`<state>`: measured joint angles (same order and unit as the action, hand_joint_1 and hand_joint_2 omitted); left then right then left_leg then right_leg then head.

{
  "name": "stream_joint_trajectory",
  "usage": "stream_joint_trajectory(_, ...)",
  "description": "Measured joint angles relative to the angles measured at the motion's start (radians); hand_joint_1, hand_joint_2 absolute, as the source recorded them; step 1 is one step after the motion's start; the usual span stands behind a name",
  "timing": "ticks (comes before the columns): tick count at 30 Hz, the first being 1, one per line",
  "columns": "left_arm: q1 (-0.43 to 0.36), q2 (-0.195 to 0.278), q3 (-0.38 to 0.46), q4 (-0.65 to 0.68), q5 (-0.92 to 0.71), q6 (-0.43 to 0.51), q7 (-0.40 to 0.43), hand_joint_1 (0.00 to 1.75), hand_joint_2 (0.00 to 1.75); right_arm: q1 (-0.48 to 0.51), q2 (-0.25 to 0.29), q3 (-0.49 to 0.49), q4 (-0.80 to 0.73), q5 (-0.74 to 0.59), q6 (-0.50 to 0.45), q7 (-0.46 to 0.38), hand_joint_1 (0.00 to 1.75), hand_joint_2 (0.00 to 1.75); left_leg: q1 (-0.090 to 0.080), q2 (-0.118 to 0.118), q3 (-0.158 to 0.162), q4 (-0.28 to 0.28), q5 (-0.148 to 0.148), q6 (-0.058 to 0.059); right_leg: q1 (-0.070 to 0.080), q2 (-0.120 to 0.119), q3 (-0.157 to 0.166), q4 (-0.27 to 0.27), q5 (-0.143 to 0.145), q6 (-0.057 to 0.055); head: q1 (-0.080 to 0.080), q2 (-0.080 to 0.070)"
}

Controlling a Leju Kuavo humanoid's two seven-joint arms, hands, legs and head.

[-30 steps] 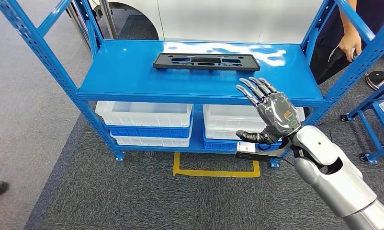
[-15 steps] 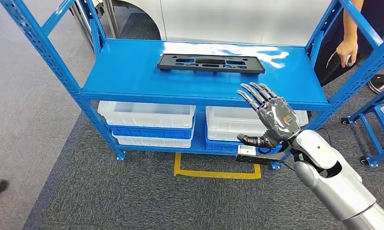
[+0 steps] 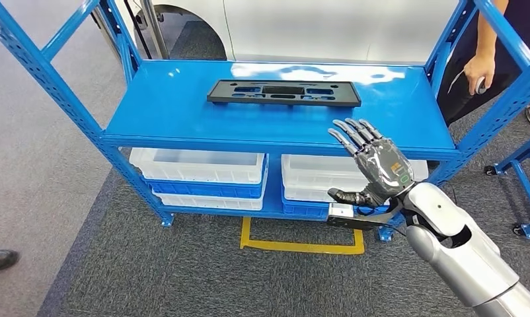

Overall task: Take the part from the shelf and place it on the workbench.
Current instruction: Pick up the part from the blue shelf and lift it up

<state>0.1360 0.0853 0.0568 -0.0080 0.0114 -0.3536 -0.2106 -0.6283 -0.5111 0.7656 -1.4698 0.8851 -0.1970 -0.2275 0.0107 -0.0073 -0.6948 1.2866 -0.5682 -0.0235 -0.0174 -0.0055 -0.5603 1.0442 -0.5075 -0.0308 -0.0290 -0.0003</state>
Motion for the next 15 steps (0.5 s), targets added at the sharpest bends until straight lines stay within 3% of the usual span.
stream_joint_trajectory(2,0.001,0.001,0.0,0.001,0.0,0.0,0.0,0.0,0.0,0.002,0.0,0.0,0.0,-0.001,-0.001,-0.002,0.0,0.0,-0.001,0.001,0.035,-0.117,0.091,0.01,0.001,0.0,0.021,-0.001,-0.015,0.003,0.0,0.0)
stream_joint_trajectory(3,0.001,0.001,0.0,0.002,0.0,0.0,0.0,0.0,0.0,0.002,0.0,0.0,0.0,-0.002,-0.002,-0.002,0.0,0.0,-0.004,0.002,0.056,-0.173,0.123,0.017,0.002,0.001,0.028,-0.002,-0.021,0.005,0.0,0.0)
stream_joint_trajectory(4,0.001,0.001,0.0,0.003,0.0,0.0,0.0,0.0,0.0,0.003,0.0,0.001,0.001,-0.002,-0.002,-0.003,0.0,0.0,-0.008,0.003,0.072,-0.214,0.136,0.023,0.003,0.001,0.03,-0.003,-0.024,0.009,0.0,0.0)
stream_joint_trajectory(6,0.0,0.002,0.0,0.005,0.001,0.0,0.0,0.0,0.0,0.006,0.0,0.002,0.001,-0.003,-0.003,-0.003,0.0,0.0,-0.014,0.003,0.083,-0.241,0.126,0.033,0.004,0.001,0.028,-0.007,-0.026,0.018,0.0,0.0)
stream_joint_trajectory(9,0.0,0.002,-0.001,0.005,0.003,0.0,0.001,0.0,0.0,0.009,-0.001,0.001,-0.001,-0.004,-0.005,-0.004,0.0,0.0,-0.006,0.001,0.103,-0.272,0.121,0.046,0.004,0.001,0.026,0.005,-0.039,0.032,0.001,0.0)
stream_joint_trajectory(11,-0.001,0.002,-0.004,0.005,0.004,0.0,0.001,0.0,0.0,0.01,-0.001,0.001,0.0,-0.007,-0.007,-0.004,0.0,0.0,-0.003,0.001,0.12,-0.285,0.118,0.056,0.004,0.003,-0.019,0.094,-0.078,0.037,0.001,0.0)
stream_joint_trajectory(13,-0.003,0.001,-0.007,0.005,0.004,0.0,0.001,0.0,0.0,0.017,0.0,0.002,0.001,-0.009,-0.008,-0.004,0.0,0.0,-0.004,0.0,0.131,-0.285,0.109,0.063,0.003,0.005,-0.1,0.22,-0.115,0.041,0.001,0.0)
stream_joint_trajectory(14,-0.004,0.001,-0.009,0.005,0.004,0.0,0.002,0.0,0.0,0.02,0.001,0.004,0.002,-0.009,-0.009,-0.005,0.0,0.0,-0.004,-0.001,0.138,-0.285,0.103,0.064,0.002,0.005,-0.129,0.255,-0.111,0.043,0.001,0.0)
stream_joint_trajectory(15,-0.004,0.001,-0.01,0.005,0.004,0.0,0.002,0.0,0.0,0.023,0.002,0.006,0.003,-0.009,-0.009,-0.005,0.0,0.0,-0.004,-0.003,0.146,-0.283,0.096,0.063,0.001,0.005,-0.142,0.252,-0.085,0.044,0.001,0.0)
